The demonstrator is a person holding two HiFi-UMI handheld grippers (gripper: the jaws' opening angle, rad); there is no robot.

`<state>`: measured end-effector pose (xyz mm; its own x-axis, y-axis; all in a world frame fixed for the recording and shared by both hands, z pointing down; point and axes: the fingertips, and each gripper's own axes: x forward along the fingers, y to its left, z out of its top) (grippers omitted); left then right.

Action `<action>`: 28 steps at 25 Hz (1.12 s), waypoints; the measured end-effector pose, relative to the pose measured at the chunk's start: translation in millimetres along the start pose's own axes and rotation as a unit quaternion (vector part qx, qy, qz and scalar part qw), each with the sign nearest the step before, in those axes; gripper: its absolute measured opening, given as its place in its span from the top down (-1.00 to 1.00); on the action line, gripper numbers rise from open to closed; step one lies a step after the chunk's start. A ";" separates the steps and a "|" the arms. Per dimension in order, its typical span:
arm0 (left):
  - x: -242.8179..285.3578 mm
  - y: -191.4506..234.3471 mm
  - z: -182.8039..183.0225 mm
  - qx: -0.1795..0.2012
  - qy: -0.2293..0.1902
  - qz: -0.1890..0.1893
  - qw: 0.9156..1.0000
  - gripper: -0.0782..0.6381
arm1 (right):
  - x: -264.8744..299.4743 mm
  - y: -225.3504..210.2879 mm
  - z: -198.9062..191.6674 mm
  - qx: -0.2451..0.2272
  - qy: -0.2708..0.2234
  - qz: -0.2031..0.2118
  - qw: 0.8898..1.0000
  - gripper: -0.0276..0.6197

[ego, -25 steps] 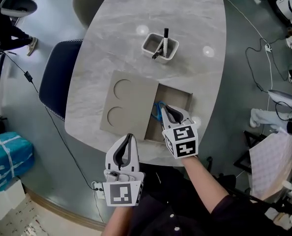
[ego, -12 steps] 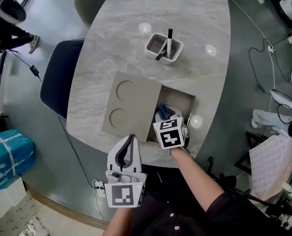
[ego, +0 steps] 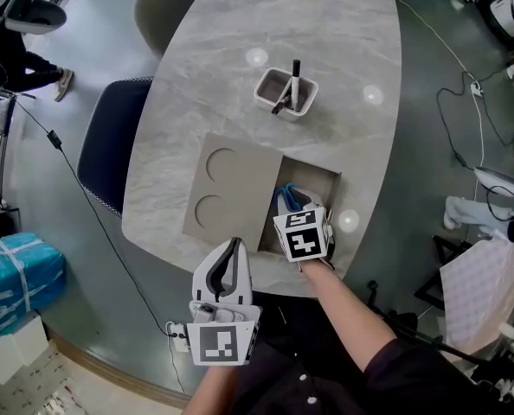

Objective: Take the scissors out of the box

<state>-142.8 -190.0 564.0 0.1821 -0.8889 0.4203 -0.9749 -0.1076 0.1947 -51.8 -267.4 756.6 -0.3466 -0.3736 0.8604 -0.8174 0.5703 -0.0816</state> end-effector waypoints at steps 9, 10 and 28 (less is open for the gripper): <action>-12.9 -15.7 34.8 0.016 -0.032 -0.005 0.999 0.73 | -46.1 -17.2 50.3 0.015 -0.087 -0.013 0.996 0.72; -15.9 -17.8 40.6 0.020 -0.038 -0.005 0.999 0.73 | -53.4 -17.6 55.3 0.015 -0.094 -0.013 0.995 0.72; -68.8 -52.2 122.2 0.060 -0.134 -0.010 0.989 0.73 | -242.8 -23.7 145.3 -0.014 -0.315 -0.016 0.949 0.72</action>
<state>-120.1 -177.6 416.6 0.1758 -0.9706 0.1646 -0.9827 -0.1632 0.0870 -15.2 -296.5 476.6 -0.5347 -0.7493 0.3907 -0.8230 0.5666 -0.0396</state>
